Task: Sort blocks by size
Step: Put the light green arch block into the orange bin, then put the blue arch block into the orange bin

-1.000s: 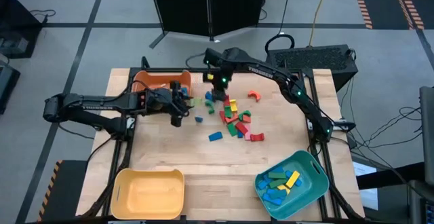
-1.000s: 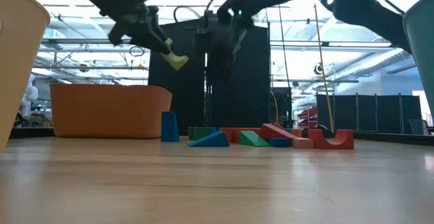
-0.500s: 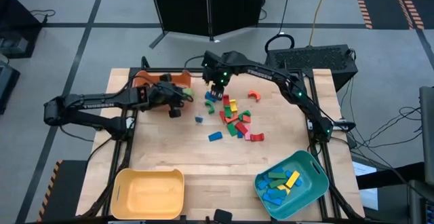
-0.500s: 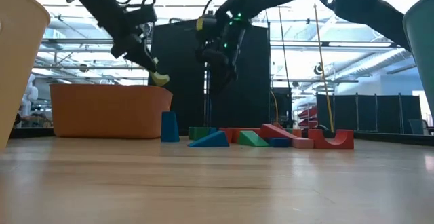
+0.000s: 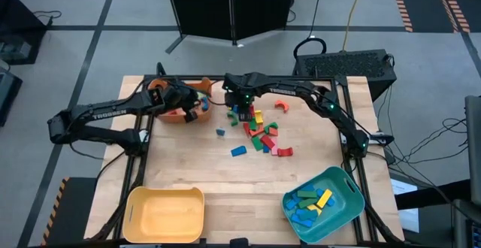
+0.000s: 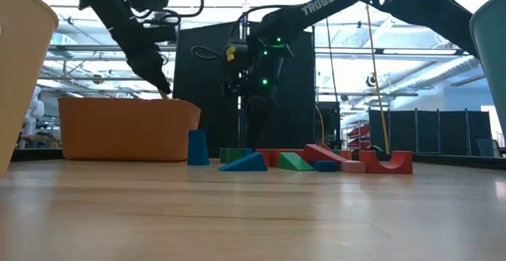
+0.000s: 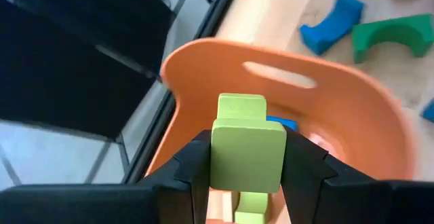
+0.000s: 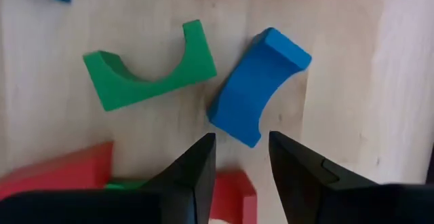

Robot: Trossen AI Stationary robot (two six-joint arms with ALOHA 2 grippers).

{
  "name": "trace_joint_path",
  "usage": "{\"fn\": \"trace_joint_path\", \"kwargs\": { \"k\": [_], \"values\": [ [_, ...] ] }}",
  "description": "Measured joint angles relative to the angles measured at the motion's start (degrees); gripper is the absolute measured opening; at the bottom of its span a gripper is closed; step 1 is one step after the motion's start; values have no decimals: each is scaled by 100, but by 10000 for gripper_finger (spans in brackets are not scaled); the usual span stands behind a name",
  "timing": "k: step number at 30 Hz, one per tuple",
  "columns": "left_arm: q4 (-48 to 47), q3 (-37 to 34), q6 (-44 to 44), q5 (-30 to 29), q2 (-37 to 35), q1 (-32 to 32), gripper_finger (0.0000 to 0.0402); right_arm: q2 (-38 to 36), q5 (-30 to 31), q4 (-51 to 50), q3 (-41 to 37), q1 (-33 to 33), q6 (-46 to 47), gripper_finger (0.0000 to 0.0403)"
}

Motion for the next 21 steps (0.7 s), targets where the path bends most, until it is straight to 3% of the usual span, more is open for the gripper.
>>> {"fn": "trace_joint_path", "kwargs": {
  "k": [5,15,21],
  "values": [
    [0,0,-392,20,0,399,146,0,2,161,4,2,-667,125],
    [17,-293,-877,289,-2,764,225,52,-24,150,2,-13,-1660,125],
    [83,-297,-968,299,-2,776,236,52,-51,149,2,-13,-1977,125]
  ]
}}
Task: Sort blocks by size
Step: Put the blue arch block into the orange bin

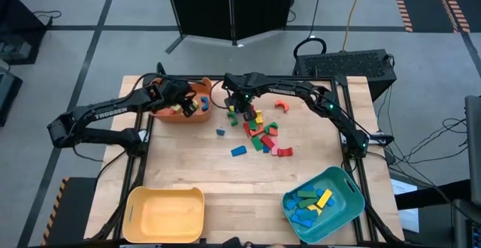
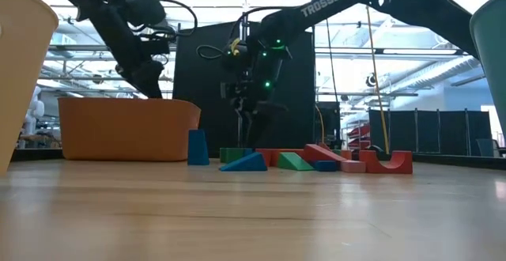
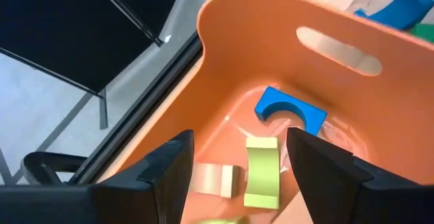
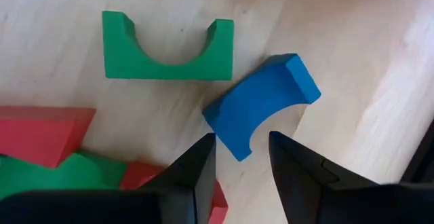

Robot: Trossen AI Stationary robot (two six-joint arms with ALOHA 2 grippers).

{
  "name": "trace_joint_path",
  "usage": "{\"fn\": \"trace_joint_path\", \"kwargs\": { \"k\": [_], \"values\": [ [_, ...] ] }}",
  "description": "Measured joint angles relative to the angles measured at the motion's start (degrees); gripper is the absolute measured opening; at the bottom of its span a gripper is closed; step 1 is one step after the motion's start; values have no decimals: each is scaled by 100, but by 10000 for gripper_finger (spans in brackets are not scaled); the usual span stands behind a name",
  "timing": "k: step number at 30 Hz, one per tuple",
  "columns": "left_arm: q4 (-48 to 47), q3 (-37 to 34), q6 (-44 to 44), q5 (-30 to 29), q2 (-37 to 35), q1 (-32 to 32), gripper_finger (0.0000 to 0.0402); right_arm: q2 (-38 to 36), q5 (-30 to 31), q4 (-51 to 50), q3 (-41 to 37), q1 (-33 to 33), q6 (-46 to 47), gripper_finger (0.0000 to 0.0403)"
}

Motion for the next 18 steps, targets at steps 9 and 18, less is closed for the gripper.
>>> {"fn": "trace_joint_path", "kwargs": {
  "k": [9,18],
  "values": [
    [29,0,-68,6,0,0,237,174,145,-5,0,4,-506,125],
    [96,0,-158,9,0,0,238,162,160,24,4,4,-688,76]
  ]
}}
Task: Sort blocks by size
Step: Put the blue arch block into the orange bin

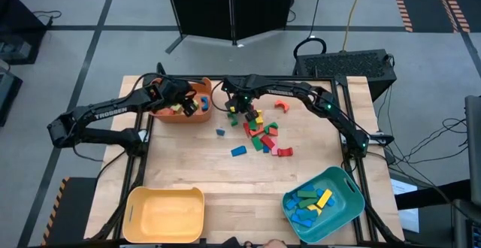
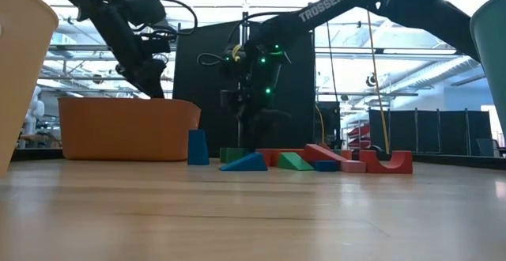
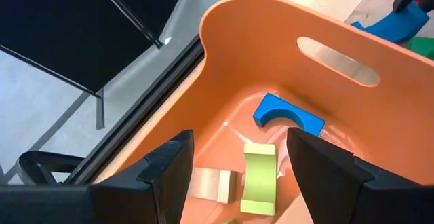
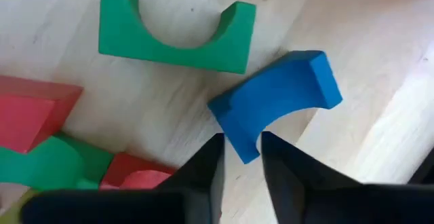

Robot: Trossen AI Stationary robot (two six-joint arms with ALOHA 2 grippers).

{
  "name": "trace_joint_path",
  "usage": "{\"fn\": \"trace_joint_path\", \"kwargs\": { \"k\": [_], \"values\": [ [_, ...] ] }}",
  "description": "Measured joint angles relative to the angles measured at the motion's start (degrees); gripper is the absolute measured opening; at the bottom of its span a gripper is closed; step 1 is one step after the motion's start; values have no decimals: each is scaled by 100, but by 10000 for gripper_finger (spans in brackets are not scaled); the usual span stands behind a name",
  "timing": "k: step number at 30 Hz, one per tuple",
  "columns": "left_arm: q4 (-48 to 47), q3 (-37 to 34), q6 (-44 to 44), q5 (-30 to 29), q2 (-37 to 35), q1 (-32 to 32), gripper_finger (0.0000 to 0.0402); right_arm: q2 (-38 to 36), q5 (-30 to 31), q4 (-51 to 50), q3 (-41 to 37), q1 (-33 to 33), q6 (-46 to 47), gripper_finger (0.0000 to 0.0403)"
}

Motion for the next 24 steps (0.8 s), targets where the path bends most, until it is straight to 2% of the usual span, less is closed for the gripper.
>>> {"fn": "trace_joint_path", "kwargs": {
  "k": [4,7,17,24],
  "values": [
    [77,0,-1,0,2,0,238,0,14,-1,0,0,-30,33],
    [98,0,-2,2,2,0,238,0,14,-1,0,0,-58,16],
    [98,0,-142,4,2,0,238,-35,14,-45,0,-2,178,14],
    [96,0,23,79,2,-2,238,-503,-26,-146,0,-2,411,14]
  ]
}}
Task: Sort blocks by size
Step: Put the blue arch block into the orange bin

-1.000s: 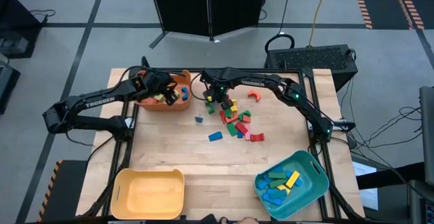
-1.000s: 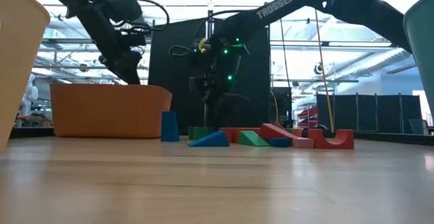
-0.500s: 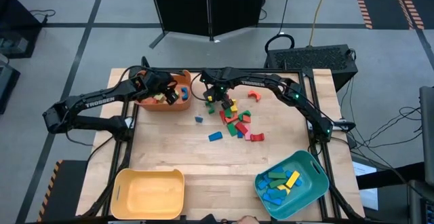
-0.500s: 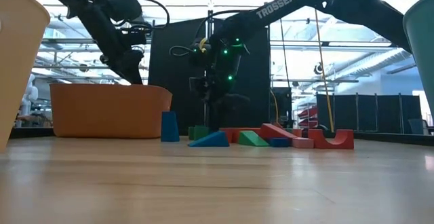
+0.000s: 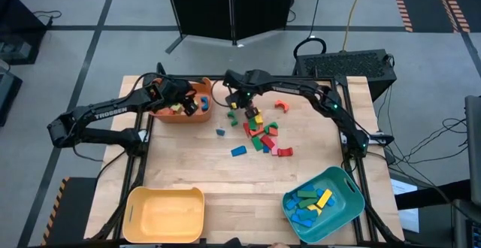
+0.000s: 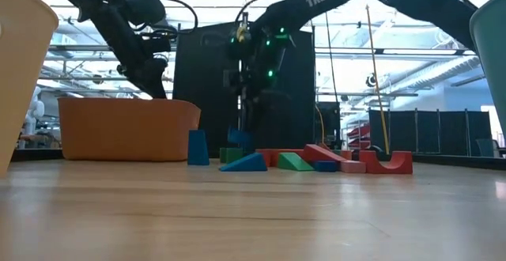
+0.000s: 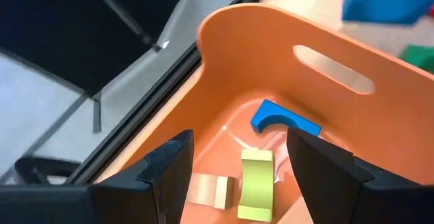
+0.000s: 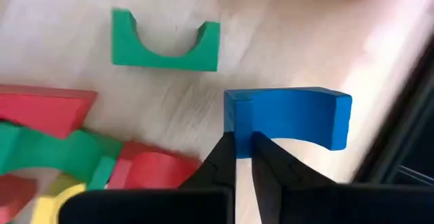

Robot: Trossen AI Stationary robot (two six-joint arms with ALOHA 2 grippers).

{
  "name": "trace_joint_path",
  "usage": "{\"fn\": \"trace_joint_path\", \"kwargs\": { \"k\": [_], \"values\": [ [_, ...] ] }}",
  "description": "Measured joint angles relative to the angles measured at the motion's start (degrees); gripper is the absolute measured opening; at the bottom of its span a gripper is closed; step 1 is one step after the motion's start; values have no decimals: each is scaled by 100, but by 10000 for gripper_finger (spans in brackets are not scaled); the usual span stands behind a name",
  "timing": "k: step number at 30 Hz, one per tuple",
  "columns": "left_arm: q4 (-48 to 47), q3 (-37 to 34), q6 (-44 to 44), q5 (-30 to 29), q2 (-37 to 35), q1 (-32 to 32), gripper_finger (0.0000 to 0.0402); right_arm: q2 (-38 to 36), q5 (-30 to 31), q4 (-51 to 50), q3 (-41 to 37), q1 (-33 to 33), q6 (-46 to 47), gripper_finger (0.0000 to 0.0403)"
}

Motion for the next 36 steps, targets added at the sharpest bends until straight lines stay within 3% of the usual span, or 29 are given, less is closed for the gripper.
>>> {"fn": "trace_joint_path", "kwargs": {
  "k": [8,17,36],
  "values": [
    [432,0,1219,247,2,-429,238,-711,-1047,-182,0,-77,326,14],
    [1055,0,1817,523,2,-1148,238,-1163,-2448,-234,4,-90,431,14],
    [1701,0,3445,537,2,-2346,238,-1172,-3014,-72,4,272,427,19]
  ]
}}
